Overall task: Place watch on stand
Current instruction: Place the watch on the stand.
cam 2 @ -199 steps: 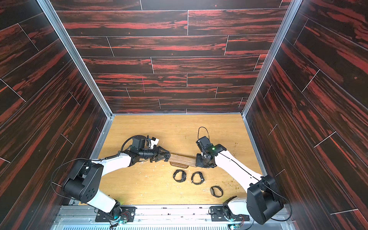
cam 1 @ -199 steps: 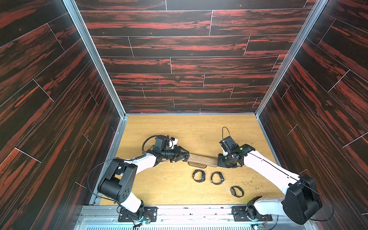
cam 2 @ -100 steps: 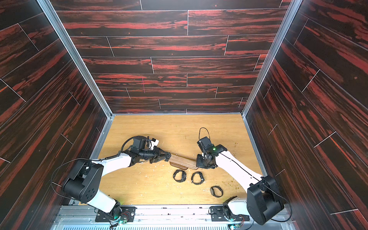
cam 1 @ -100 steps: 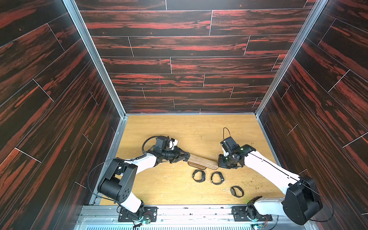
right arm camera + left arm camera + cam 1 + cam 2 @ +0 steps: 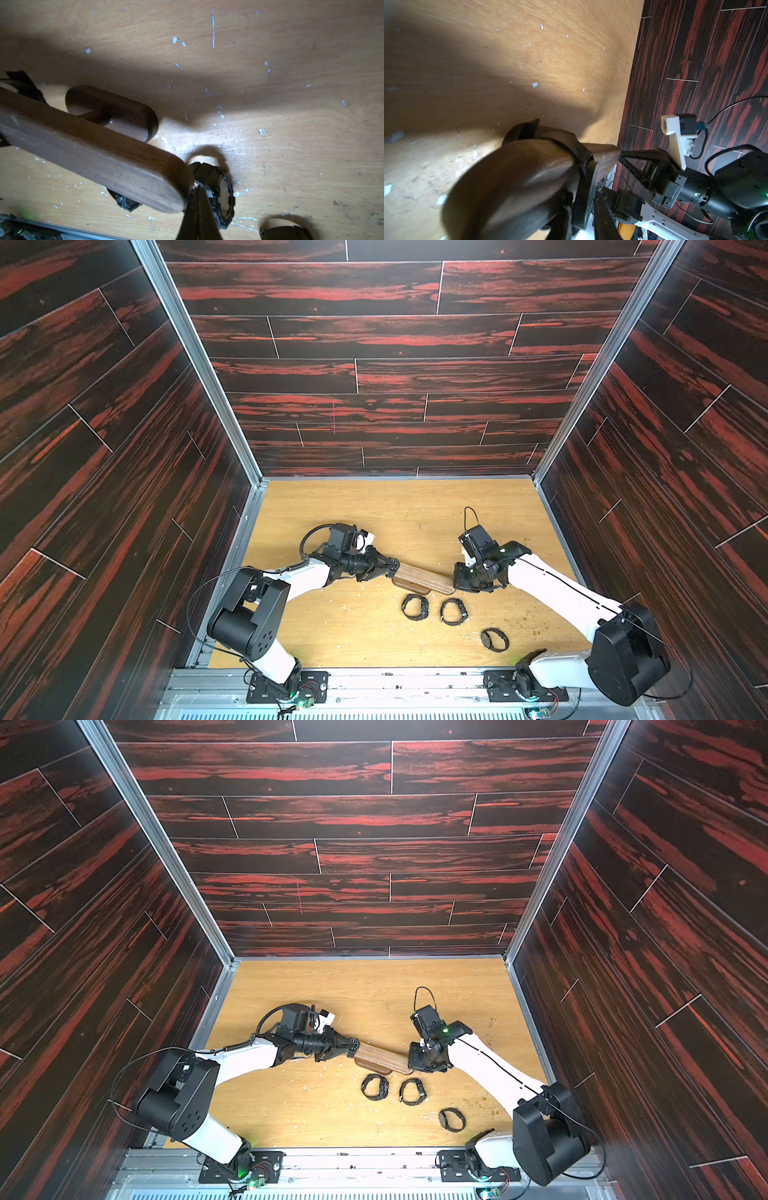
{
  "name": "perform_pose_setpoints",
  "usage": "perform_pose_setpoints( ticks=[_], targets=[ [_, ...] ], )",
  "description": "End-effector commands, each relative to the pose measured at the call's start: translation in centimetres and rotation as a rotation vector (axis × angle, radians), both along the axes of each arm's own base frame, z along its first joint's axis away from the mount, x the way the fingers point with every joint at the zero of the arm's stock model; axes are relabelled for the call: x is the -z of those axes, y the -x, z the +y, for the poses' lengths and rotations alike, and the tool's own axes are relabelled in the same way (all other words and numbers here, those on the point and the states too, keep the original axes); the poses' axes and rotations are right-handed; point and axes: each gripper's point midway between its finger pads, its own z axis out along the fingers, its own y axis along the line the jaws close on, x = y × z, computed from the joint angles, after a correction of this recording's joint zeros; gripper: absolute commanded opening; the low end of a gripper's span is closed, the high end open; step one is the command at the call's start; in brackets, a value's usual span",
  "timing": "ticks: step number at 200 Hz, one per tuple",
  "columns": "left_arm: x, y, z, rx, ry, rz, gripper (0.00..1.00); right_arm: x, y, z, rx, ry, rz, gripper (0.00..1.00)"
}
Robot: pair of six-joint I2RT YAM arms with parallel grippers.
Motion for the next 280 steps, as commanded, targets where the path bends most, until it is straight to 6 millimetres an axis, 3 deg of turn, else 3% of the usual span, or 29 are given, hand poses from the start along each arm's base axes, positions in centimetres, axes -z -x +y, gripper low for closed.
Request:
perform_pose_setpoints(
  ticks=[1,114,158,177,212,246,280],
  targets=[
    [1.0,-0.1,-0.2,-0.004,-0.028,0.026,0.21,0.0,-0.3,0.5,-0.004,-0.02,0.006,0.02],
    [1.3,0.0,-1.2,0.003,-0.016,0.034,0.21,-0.4,-1.9,1.8,-0.006,-0.047,-0.014,0.02],
    [1.2,0.0,-1.6,0.007,-0.009,0.031,0.21,-2.9,-2.3,1.5,-0.021,-0.04,-0.08,0.02],
    [1.3,0.0,-1.6,0.007,-0.011,0.032,0.21,-3.9,-1.6,2.3,-0.079,-0.022,-0.093,0.02],
    [1.6,0.1,-1.7,0.009,-0.015,0.036,0.21,-4.4,1.4,6.0,-0.208,-0.014,-0.077,0.01],
    [1.5,0.0,-1.7,0.008,-0.015,0.03,0.21,-3.4,4.1,8.7,-0.273,-0.025,-0.031,0.0],
    [1.4,0.1,-1.6,0.004,-0.016,0.029,0.21,-1.2,5.5,8.6,-0.253,-0.032,0.024,0.0]
  ],
)
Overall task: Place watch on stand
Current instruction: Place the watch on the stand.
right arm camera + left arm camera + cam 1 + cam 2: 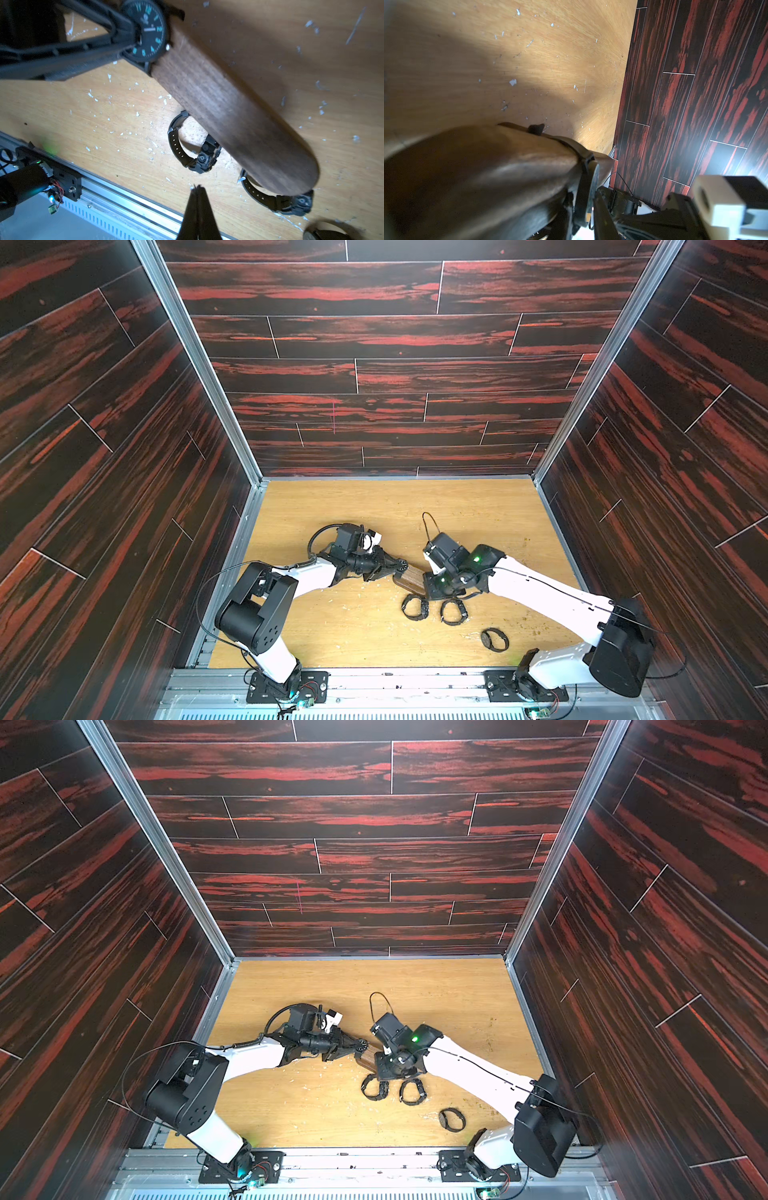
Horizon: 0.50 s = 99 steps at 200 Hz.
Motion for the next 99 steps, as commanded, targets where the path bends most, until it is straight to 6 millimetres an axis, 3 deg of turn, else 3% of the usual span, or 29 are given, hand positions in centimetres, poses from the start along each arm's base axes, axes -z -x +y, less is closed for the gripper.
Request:
perform_pose_setpoints(
  ticks=[1,48,99],
  targets=[
    [1.4,0.1,0.3,-0.023,-0.046,0.031,0.21,1.9,1.2,-0.7,0.039,0.026,0.067,0.0],
    [1.3,0.3,0.4,-0.028,-0.048,0.03,0.21,3.6,1.1,-1.8,0.063,0.053,0.076,0.0],
    [1.4,0.5,0.3,-0.026,-0.053,0.032,0.21,3.9,-1.5,-3.6,0.126,0.06,0.048,0.0]
  ],
)
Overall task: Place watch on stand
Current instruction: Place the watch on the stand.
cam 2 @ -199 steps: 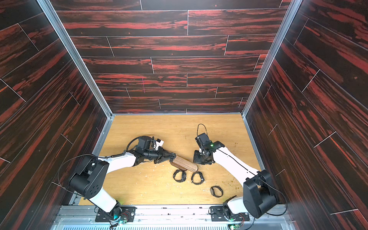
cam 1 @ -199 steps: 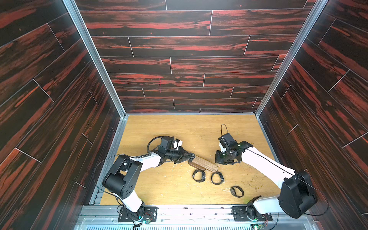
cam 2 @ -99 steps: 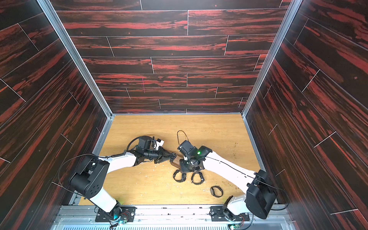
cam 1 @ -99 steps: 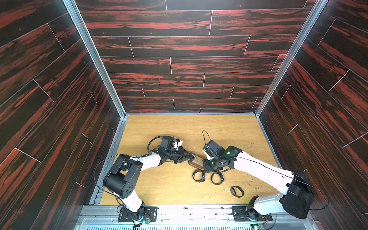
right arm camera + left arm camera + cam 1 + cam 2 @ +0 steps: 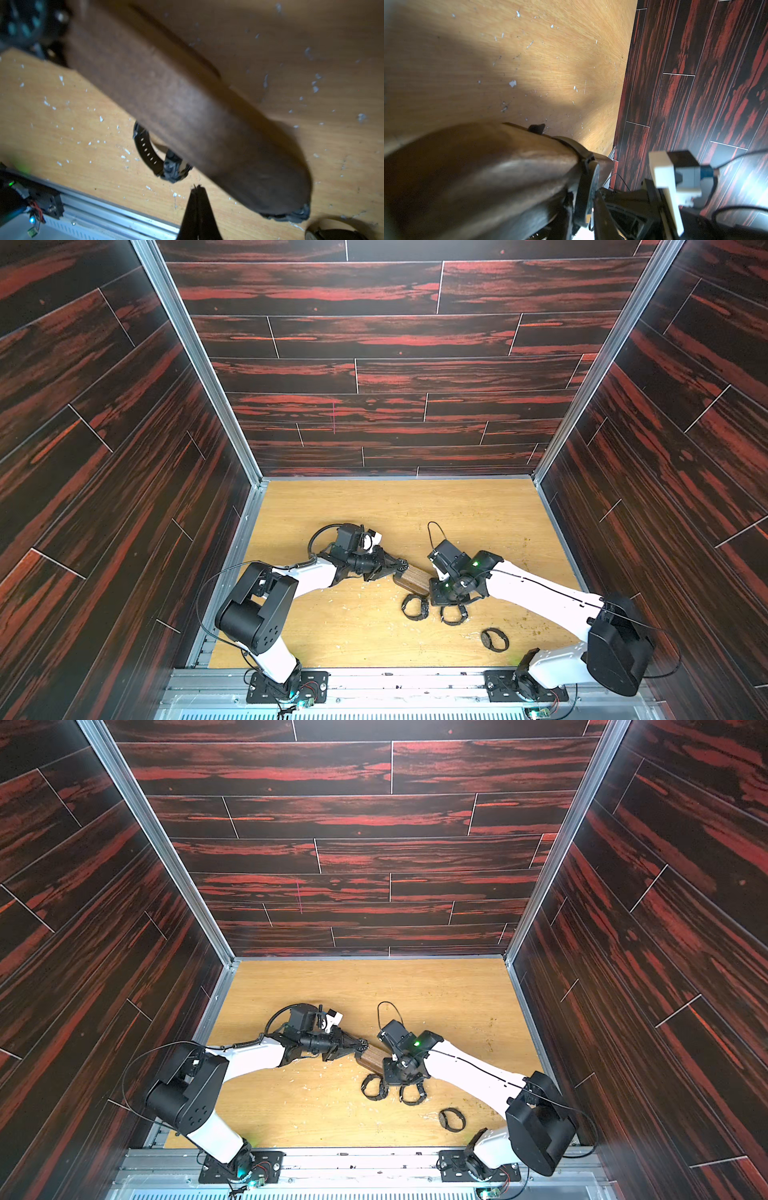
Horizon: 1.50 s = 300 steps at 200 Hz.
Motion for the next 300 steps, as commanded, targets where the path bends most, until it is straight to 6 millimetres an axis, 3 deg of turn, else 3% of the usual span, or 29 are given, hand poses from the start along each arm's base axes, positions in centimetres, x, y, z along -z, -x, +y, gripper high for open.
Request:
perform_pose_setpoints(
  ticks=[1,50,130,160,229,300],
  targets=[
    [1.4,0.6,0.4,-0.02,-0.049,0.035,0.21,0.5,-1.1,-1.0,0.023,0.019,-0.011,0.0],
    [1.7,0.7,-0.1,-0.015,-0.054,0.042,0.21,0.7,-3.3,-2.7,0.059,0.037,-0.033,0.0],
    [1.8,0.7,-1.1,0.001,-0.056,0.045,0.23,0.1,-5.3,-2.8,0.071,0.029,-0.064,0.0],
    [1.7,0.8,-1.0,0.003,-0.06,0.042,0.26,0.2,-5.0,-3.1,0.071,0.033,-0.058,0.0],
    [0.5,1.4,-0.3,0.008,-0.094,0.012,0.49,0.0,-3.9,-3.6,0.081,0.017,-0.046,0.0],
    [-0.6,3.2,1.4,0.01,-0.162,-0.02,0.52,-0.2,-2.3,-2.9,0.063,-0.051,-0.033,0.0]
  ],
)
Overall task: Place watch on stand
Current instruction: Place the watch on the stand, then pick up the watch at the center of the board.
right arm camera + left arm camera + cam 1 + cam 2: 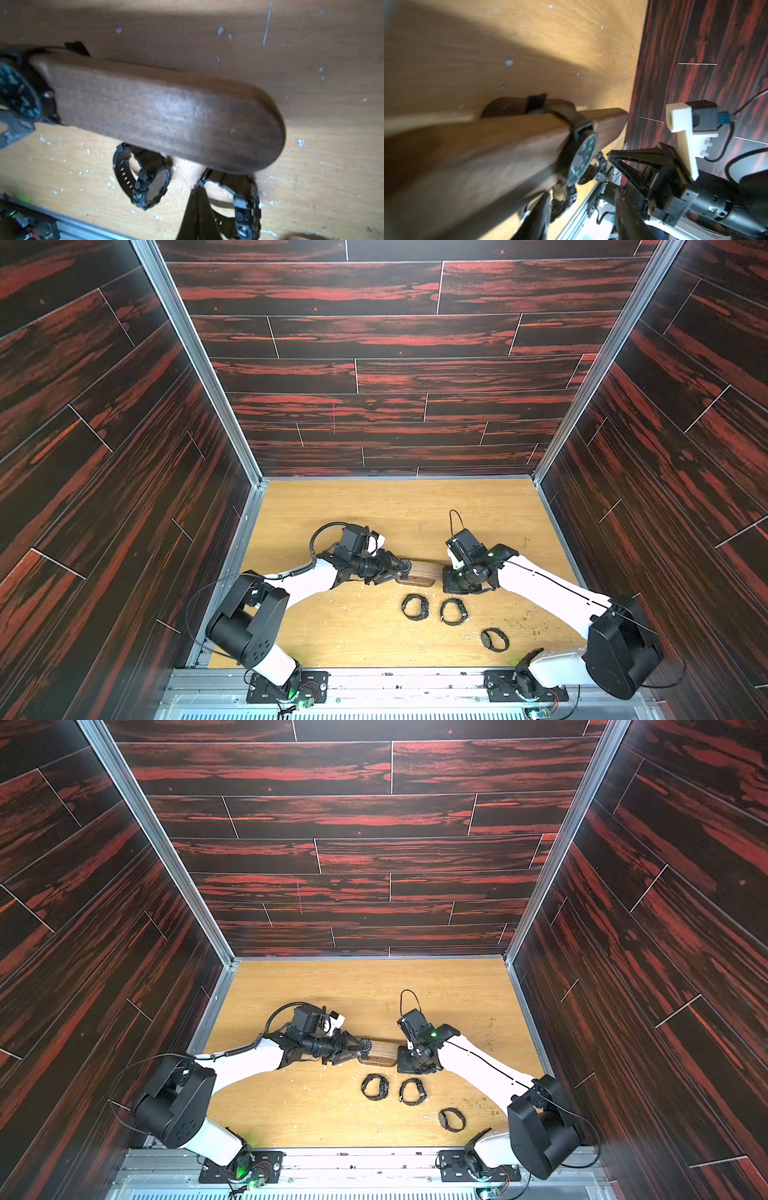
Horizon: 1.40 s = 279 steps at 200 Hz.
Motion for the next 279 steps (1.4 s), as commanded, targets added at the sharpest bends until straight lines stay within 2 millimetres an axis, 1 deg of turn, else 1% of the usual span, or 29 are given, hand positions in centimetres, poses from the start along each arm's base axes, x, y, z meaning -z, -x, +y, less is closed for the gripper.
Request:
perform_pose_setpoints(
  ticks=[1,31,83,107,128,182,216,236,279],
  targets=[
    [0.2,1.3,1.4,-0.004,-0.061,-0.005,0.52,-0.1,0.8,0.4,-0.006,-0.031,0.012,0.0],
    [0.0,1.8,1.9,-0.012,-0.067,-0.01,0.52,0.0,1.5,0.8,-0.021,-0.034,0.016,0.0],
    [-0.8,2.7,2.8,-0.022,-0.089,-0.034,0.52,0.0,2.0,0.8,-0.004,-0.053,0.024,0.0],
    [-0.9,3.2,2.9,-0.02,-0.09,-0.039,0.53,0.0,2.3,0.8,0.005,-0.065,0.027,0.0],
    [-1.0,3.9,2.6,0.0,-0.105,-0.05,0.53,0.1,2.7,0.6,0.015,-0.078,0.032,0.0],
    [-1.1,6.4,0.0,0.087,-0.167,-0.092,0.52,0.4,3.7,0.6,0.039,-0.118,0.057,0.0],
    [-0.9,7.3,-1.6,0.125,-0.202,-0.114,0.52,0.5,4.2,0.6,0.045,-0.139,0.067,0.0],
    [-0.4,7.9,-2.8,0.151,-0.219,-0.116,0.52,0.5,4.4,0.6,0.047,-0.148,0.073,0.0],
    [1.4,7.7,-4.8,0.174,-0.242,-0.095,0.51,0.4,5.0,0.4,0.051,-0.161,0.079,0.01]
  ],
)
